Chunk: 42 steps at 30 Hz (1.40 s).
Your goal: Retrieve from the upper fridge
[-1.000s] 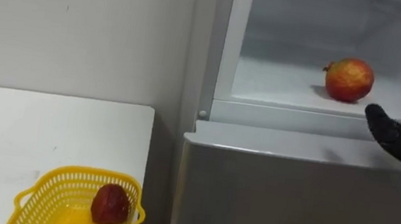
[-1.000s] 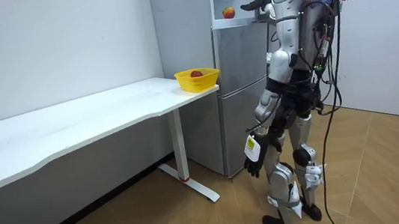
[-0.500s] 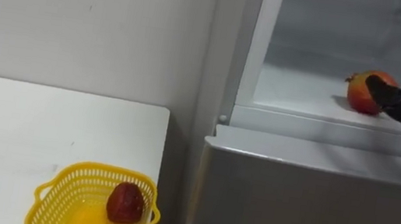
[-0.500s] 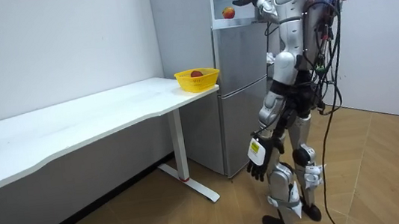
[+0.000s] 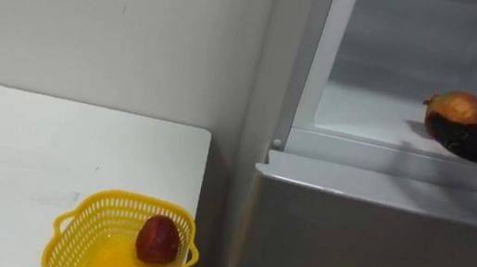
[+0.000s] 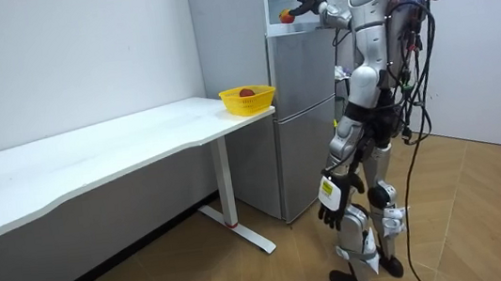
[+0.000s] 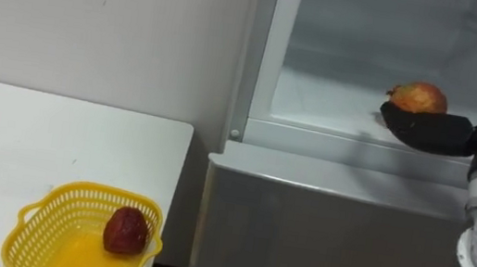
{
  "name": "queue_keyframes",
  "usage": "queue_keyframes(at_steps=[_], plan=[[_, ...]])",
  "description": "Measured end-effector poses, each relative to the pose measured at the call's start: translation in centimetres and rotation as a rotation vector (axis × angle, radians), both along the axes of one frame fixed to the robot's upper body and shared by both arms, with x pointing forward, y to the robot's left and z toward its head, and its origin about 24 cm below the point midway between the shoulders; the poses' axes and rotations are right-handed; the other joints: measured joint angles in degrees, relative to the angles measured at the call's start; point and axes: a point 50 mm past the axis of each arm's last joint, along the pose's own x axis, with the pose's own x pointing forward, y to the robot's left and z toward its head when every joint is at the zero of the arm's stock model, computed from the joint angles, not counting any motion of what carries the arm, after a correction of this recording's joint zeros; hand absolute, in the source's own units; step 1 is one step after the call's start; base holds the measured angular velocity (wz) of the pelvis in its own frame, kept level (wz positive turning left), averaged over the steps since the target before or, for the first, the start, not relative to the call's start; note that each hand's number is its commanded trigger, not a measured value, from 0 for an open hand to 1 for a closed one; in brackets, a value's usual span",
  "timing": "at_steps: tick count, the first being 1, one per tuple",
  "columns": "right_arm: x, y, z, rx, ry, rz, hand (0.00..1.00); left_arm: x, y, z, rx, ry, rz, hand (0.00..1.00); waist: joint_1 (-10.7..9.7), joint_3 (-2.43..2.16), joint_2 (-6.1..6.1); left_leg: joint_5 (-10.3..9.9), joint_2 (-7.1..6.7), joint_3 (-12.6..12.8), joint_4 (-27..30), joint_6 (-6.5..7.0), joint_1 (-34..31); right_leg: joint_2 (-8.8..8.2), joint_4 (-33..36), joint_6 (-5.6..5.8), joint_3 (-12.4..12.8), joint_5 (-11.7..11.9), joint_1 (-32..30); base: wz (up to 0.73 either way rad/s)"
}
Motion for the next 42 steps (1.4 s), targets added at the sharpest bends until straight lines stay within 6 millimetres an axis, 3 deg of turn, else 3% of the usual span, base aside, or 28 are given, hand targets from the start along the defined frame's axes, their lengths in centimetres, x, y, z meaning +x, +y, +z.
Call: queue_keyframes(at_steps=[7, 17, 28, 36, 42], plan=[[1.1, -1.0, -0.3, -0.062, 0.116, 0.006, 0.0, -0.2, 0.8, 0.2, 0.012, 0.014, -0.005, 0.0, 0.0, -0.1, -1.8, 0.01, -0.39, -0.16, -0.02, 0.01, -0.51, 0.0, 0.03, 0.0, -0.08, 0.0, -0.45, 0.0], [1.7, -0.7, 0.4, -0.145, 0.146, 0.016, 0.0, 0.0, 1.6, 0.5, 0.063, 0.0, -0.006, 0.0, -0.03, -0.23, -2.07, 0.01, -0.35, -1.12, 0.55, 0.02, -1.12, -0.12, -0.08, 0.0, -1.09, 0.0, -0.75, 0.04], [2.3, -1.1, 0.7, -0.171, 0.183, 0.009, 0.0, 0.4, 1.7, 0.5, 0.08, -0.009, -0.006, 0.0, 0.0, 0.13, -1.29, 0.01, -0.35, -1.66, 0.87, 0.04, -1.91, -0.26, -0.08, 0.01, -2.78, 0.0, -0.59, 0.03], [2.6, -1.5, 0.5, -0.108, 0.195, 0.022, 0.0, 0.5, 1.7, 0.5, 0.088, -0.014, 0.01, 0.0, -0.05, -0.24, 0.25, 0.08, -0.4, -1.74, 0.87, 0.1, -1.67, -0.31, -0.07, 0.01, -2.75, 0.0, -0.35, 0.0], [2.6, -1.7, 0.2, -0.055, 0.203, 0.044, 0.0, 0.4, 1.8, 0.6, 0.094, -0.005, 0.016, 0.0, -0.17, -0.06, 0.67, 0.09, -0.38, -1.74, 0.86, 0.1, -1.43, -0.25, -0.08, 0.0, -2.24, 0.0, -0.31, 0.0]])
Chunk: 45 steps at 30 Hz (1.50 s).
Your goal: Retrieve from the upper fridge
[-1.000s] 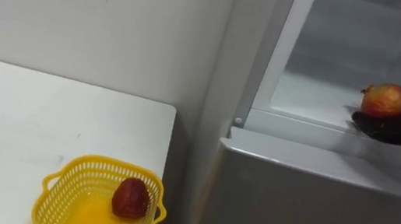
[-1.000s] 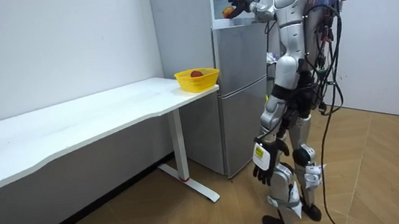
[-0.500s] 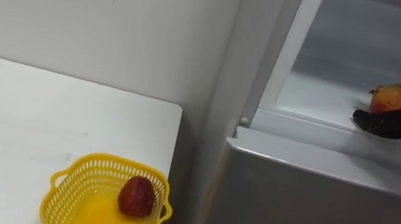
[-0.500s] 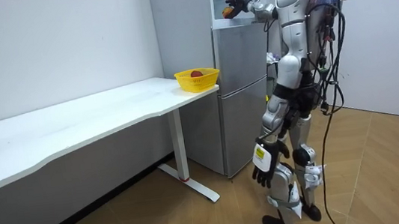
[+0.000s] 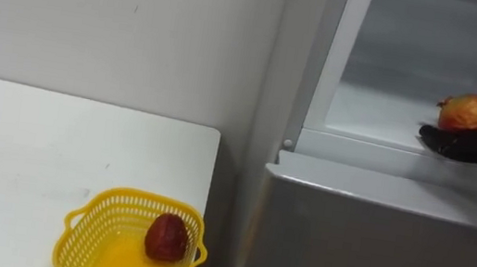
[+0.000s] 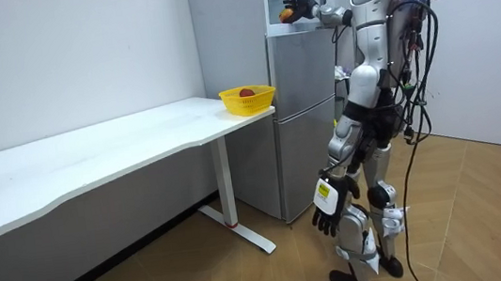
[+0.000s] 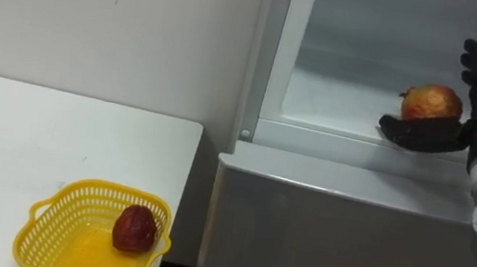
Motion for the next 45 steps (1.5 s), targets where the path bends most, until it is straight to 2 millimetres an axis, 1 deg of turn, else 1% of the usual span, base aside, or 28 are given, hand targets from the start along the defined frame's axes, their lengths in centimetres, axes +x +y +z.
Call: queue_keyframes(at_steps=[7, 9, 12, 17, 19, 20, 21, 22, 23, 24, 29, 31, 33, 37, 45], plan=[[0.4, -0.7, -0.2, 0.021, 0.052, 0.003, 0.0, 0.3, 0.1, 0.2, 0.012, -0.007, -0.001, 0.0, 0.03, -0.12, -0.03, 0.0, -0.01, -0.04, 0.24, 0.0, -0.32, -0.02, 0.08, 0.0, -0.13, 0.0, -0.04, 0.0], [0.4, -1.1, -0.5, 0.036, 0.071, 0.006, 0.0, 0.3, 0.1, 0.2, 0.013, -0.008, -0.002, 0.0, 0.04, -0.23, -0.06, -0.01, -0.02, -0.3, 0.52, 0.01, -0.47, -0.02, 0.12, 0.0, -0.38, 0.0, 0.05, 0.07], [0.7, -1.5, -0.7, 0.071, 0.1, 0.018, 0.0, 0.7, 0.1, 0.3, 0.008, -0.022, -0.005, 0.0, 0.04, -0.15, 0.05, -0.02, 0.04, -0.42, 0.9, 0.02, -0.56, -0.05, 0.53, 0.0, -0.57, 0.0, 0.06, 0.04], [0.8, -1.4, -0.9, 0.07, 0.127, 0.055, 0.0, 0.7, 0.1, 0.3, -0.01, -0.016, 0.0, 0.0, 0.09, -0.17, 0.12, -0.02, 0.09, -0.49, 1.18, 0.02, -0.59, -0.07, 0.77, -0.01, -0.56, 0.0, 0.0, 0.0], [0.8, -1.5, -1.0, 0.071, 0.148, 0.07, 0.0, 0.4, 0.1, 0.3, -0.009, -0.006, 0.004, 0.0, 0.06, -0.28, -0.02, -0.01, 0.09, -0.47, 1.18, 0.03, -0.58, -0.05, 0.81, -0.02, -0.19, 0.0, -0.04, 0.0], [0.8, -1.5, -1.1, 0.073, 0.153, 0.073, 0.05, 0.3, 0.1, 0.3, -0.009, -0.003, 0.005, 0.0, 0.06, -0.34, -0.07, 0.0, 0.09, -0.46, 1.18, 0.03, -0.58, -0.04, 0.8, -0.02, -0.07, 0.0, -0.05, 0.0], [0.9, -1.5, -1.1, 0.075, 0.161, 0.078, 0.45, 0.3, 0.1, 0.3, -0.008, 0.0, 0.006, 0.0, 0.06, -0.44, -0.19, 0.0, 0.09, -0.44, 1.18, 0.04, -0.56, -0.03, 0.81, -0.02, 0.03, 0.0, -0.05, 0.0], [0.9, -1.6, -1.2, 0.075, 0.169, 0.084, 0.6, 0.3, 0.1, 0.3, -0.008, 0.0, 0.006, 0.0, 0.06, -0.52, -0.3, 0.01, 0.09, -0.43, 1.18, 0.04, -0.55, -0.03, 0.81, -0.02, 0.07, 0.0, -0.04, 0.0], [0.9, -1.6, -1.3, 0.075, 0.172, 0.087, 0.78, 0.3, 0.1, 0.3, -0.008, -0.001, 0.006, 0.0, 0.06, -0.56, -0.36, 0.01, 0.09, -0.42, 1.18, 0.04, -0.55, -0.03, 0.8, -0.03, 0.1, 0.0, -0.04, 0.0], [0.9, -1.6, -1.4, 0.076, 0.18, 0.092, 1.0, 0.3, 0.1, 0.3, -0.007, -0.001, 0.006, 0.0, 0.05, -0.63, -0.46, 0.01, 0.08, -0.41, 1.18, 0.05, -0.54, -0.03, 0.8, -0.03, 0.15, 0.01, -0.04, 0.0], [0.9, -1.6, -1.5, 0.077, 0.195, 0.105, 1.0, 0.4, 0.1, 0.3, -0.007, -0.003, 0.006, 0.0, 0.1, -0.67, -0.55, 0.01, 0.06, -0.36, 1.18, 0.05, -0.48, -0.01, 0.8, -0.03, 0.47, 0.01, -0.02, 0.0], [0.9, -1.7, -1.3, 0.081, 0.186, 0.091, 1.0, 0.3, 0.1, 0.3, -0.005, -0.002, 0.007, 0.0, 0.12, -0.6, -0.46, 0.01, 0.04, -0.35, 1.17, 0.05, -0.44, 0.01, 0.79, -0.03, 0.71, 0.01, -0.01, 0.0], [1.0, -1.8, -1.1, 0.081, 0.188, 0.087, 1.0, 0.3, 0.2, 0.3, -0.002, -0.001, 0.008, 0.0, 0.14, -0.42, -0.35, 0.01, 0.06, -0.36, 1.13, 0.05, -0.44, 0.03, 0.78, -0.03, 0.74, 0.01, -0.02, 0.0], [1.0, -2.0, -1.1, 0.085, 0.185, 0.076, 1.0, 0.3, 0.2, 0.3, 0.0, 0.002, 0.01, 0.0, 0.16, -0.29, -0.54, 0.01, 0.07, -0.4, 1.05, 0.05, -0.48, 0.06, 0.71, -0.03, 0.76, 0.01, -0.04, 0.0], [1.0, -2.0, -1.2, 0.082, 0.187, 0.07, 1.0, 0.5, 0.2, 0.3, 0.001, -0.001, 0.008, 0.0, 0.16, -0.22, -0.68, 0.0, 0.07, -0.38, 0.97, 0.05, -0.5, 0.07, 0.7, -0.03, 0.85, 0.01, -0.12, 0.0]])
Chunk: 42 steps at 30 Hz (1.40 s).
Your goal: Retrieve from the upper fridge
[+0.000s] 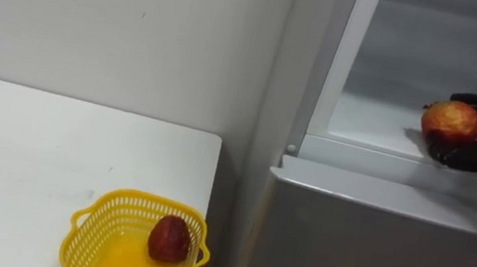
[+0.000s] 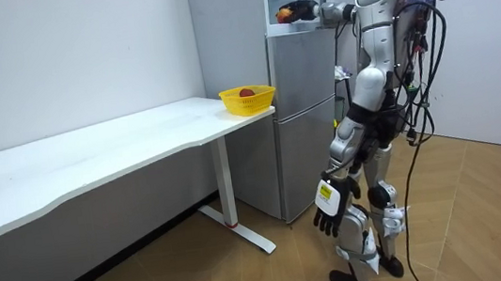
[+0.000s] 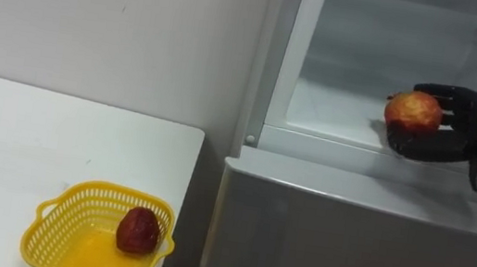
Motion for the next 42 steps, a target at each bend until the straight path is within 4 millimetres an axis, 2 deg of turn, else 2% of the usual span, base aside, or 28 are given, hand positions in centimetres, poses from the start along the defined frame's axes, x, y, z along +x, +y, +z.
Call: queue_keyframes(at_steps=[18, 20, 24, 32, 36, 40, 42], plan=[[-0.1, -0.2, 0.1, 0.008, -0.013, -0.024, 1.0, 0.1, 0.0, 0.0, -0.006, 0.002, 0.0, 0.0, 0.39, 0.0, 0.01, 0.01, 0.02, 0.04, 0.14, 0.0, 0.16, -0.01, 0.03, 0.0, -0.02, 0.0, 0.06, 0.0], [-0.1, -0.2, 0.2, 0.015, -0.021, -0.036, 1.0, 0.0, 0.0, 0.0, -0.005, 0.004, 0.002, 0.0, 0.47, 0.17, 0.26, 0.01, -0.01, 0.01, 0.11, 0.0, 0.1, 0.01, 0.02, 0.0, 0.05, 0.0, 0.17, 0.0], [-0.3, 0.9, 0.7, 0.034, -0.082, -0.042, 1.0, -0.2, 0.0, 0.0, 0.006, 0.001, 0.004, 0.0, -0.02, 0.48, 0.74, 0.01, 0.01, 0.24, 0.06, 0.0, 0.02, 0.0, -0.05, 0.0, 0.02, 0.0, 0.06, 0.0], [-2.1, 2.6, 0.1, 0.091, -0.186, -0.019, 1.0, 0.4, -0.2, 0.0, 0.028, -0.043, 0.013, 0.0, -0.33, 0.09, 1.49, 0.01, 0.12, 0.82, -0.09, -0.01, 0.03, -0.04, -0.07, 0.01, 0.09, 0.0, -0.53, 0.0], [-3.4, 4.4, -0.3, 0.066, -0.267, -0.033, 1.0, 0.7, -0.4, -0.1, 0.04, -0.059, 0.013, 0.0, -0.08, -0.4, 2.81, 0.02, 0.12, 1.83, -0.27, 0.01, 0.18, -0.18, -0.07, 0.02, 0.69, 0.0, -0.79, -0.08], [-5.4, 6.6, -1.0, 0.063, -0.359, -0.025, 1.0, 0.5, -0.8, -0.3, 0.06, -0.07, 0.02, 0.0, -0.34, 0.14, 4.27, 0.03, 0.2, 2.26, -1.04, 0.03, 0.76, -0.1, -0.05, 0.02, 1.5, 0.01, -0.84, -0.1], [-6.2, 6.9, -1.3, 0.057, -0.372, -0.023, 1.0, 0.2, -1.3, -0.5, 0.058, -0.063, 0.024, 0.0, -0.56, -0.01, 4.79, 0.02, 0.2, 2.34, -1.12, 0.04, 0.77, -0.16, -0.02, 0.02, 1.53, 0.01, -0.81, 0.0]])
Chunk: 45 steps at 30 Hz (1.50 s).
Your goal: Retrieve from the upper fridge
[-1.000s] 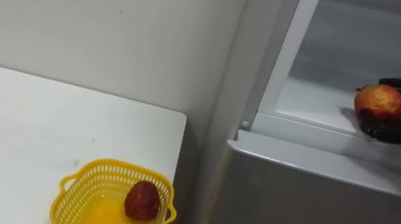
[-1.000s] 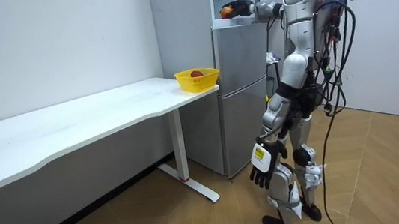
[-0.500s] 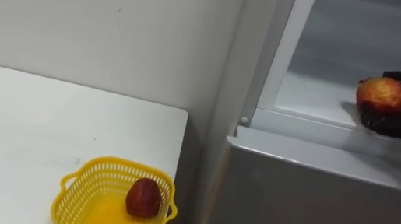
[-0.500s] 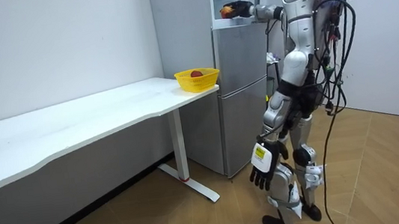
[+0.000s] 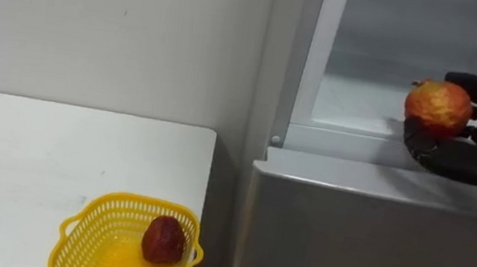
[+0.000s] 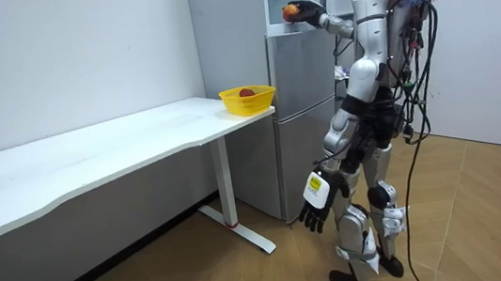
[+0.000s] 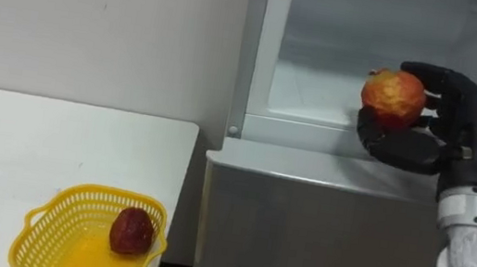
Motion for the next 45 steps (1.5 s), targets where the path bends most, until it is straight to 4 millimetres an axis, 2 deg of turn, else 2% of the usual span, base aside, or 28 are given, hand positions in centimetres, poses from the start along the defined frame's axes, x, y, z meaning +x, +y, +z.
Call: queue_keyframes(at_steps=[5, 10, 14, 17, 21, 25, 32, 34, 41, 43, 45], plan=[[-2.4, 1.4, -2.2, 0.036, -0.01, -0.028, 1.0, -1.3, -0.9, -0.4, -0.025, 0.02, 0.011, 0.0, -0.91, 0.04, 0.44, 0.03, 0.27, 1.33, -0.75, -0.06, 0.61, 0.24, -0.02, 0.0, 1.03, 0.0, 0.11, -0.1], [-5.4, 2.4, -3.9, -0.061, -0.034, -0.101, 1.0, -1.5, -2.0, -0.8, -0.057, 0.022, 0.006, 0.0, -1.09, 0.23, 1.58, 0.01, 0.3, 1.75, -0.87, -0.03, 0.94, 0.26, 0.1, 0.0, 1.96, 0.0, -0.2, -0.09], [-6.5, 3.6, -3.7, -0.174, -0.087, -0.122, 1.0, -1.3, -2.7, -0.9, -0.085, 0.009, -0.017, 0.0, -1.09, 0.16, 2.28, -0.03, 0.71, 3.31, -0.98, -0.07, 1.06, 0.59, 0.16, -0.22, 3.31, 0.13, -0.67, -0.18], [-7.1, 5.2, -3.1, -0.218, -0.146, -0.075, 1.0, -1.2, -3.1, -1.0, -0.108, -0.002, -0.015, 0.0, -1.0, 0.04, 2.58, 0.02, 0.99, 4.53, -1.34, -0.15, 1.44, 0.73, 0.96, -0.25, 4.57, 0.13, -1.29, -0.21], [-7.6, 7.6, -3.5, -0.265, -0.174, 0.027, 1.0, -0.9, -3.5, -1.1, -0.133, -0.013, -0.032, 0.0, -0.81, 0.05, 2.16, 0.07, 0.94, 4.84, -1.89, -0.22, 2.29, 0.92, 0.79, -0.27, 6.02, 0.13, -1.01, -0.12], [-8.3, 9.7, -4.2, -0.347, -0.179, 0.102, 1.0, -0.5, -3.6, -1.1, -0.154, -0.006, -0.064, 0.0, -0.57, 0.04, 1.88, 0.07, 0.82, 5.05, -1.85, -0.2, 2.0, 0.95, 0.08, -0.23, 6.2, 0.17, -0.99, 0.0], [-8.6, 11.2, -4.4, -0.401, -0.189, 0.185, 1.0, 0.2, -3.8, -1.1, -0.185, -0.008, -0.078, 0.0, 1.43, 0.15, 1.65, 0.08, 0.86, 5.26, -2.08, -0.23, 2.21, 1.01, 0.0, -0.23, 6.08, 0.16, -1.09, 0.0], [-8.7, 11.7, -4.6, -0.413, -0.181, 0.214, 1.0, 0.5, -3.8, -1.1, -0.188, -0.017, -0.071, 0.0, 2.05, 0.35, 1.59, 0.07, 0.9, 5.33, -2.27, -0.25, 2.22, 1.01, 0.01, -0.23, 6.01, 0.16, -1.15, 0.0], [-8.7, 12.7, -4.8, -0.475, -0.163, 0.278, 1.0, 0.7, -3.6, -1.1, -0.186, -0.016, -0.074, 0.0, 2.71, 0.53, 1.19, 0.07, 0.78, 4.7, -3.06, -0.26, 1.93, 1.01, -0.02, -0.21, 5.87, 0.17, -1.31, 0.03], [-8.8, 13.1, -4.5, -0.517, -0.18, 0.285, 1.0, 1.0, -3.6, -1.1, -0.187, -0.011, -0.077, 0.0, 3.49, 0.35, 0.6, 0.15, 0.77, 4.65, -3.06, -0.35, 1.15, 0.99, -0.02, -0.22, 5.33, 0.17, -2.0, 0.0], [-8.6, 13.4, -4.1, -0.558, -0.205, 0.288, 1.0, 1.1, -3.3, -1.1, -0.183, -0.013, -0.079, 0.0, 3.91, 0.5, -0.13, 0.21, 0.67, 4.65, -3.05, -0.43, 1.01, 1.01, -0.02, -0.22, 4.94, 0.18, -2.1, 0.05]])
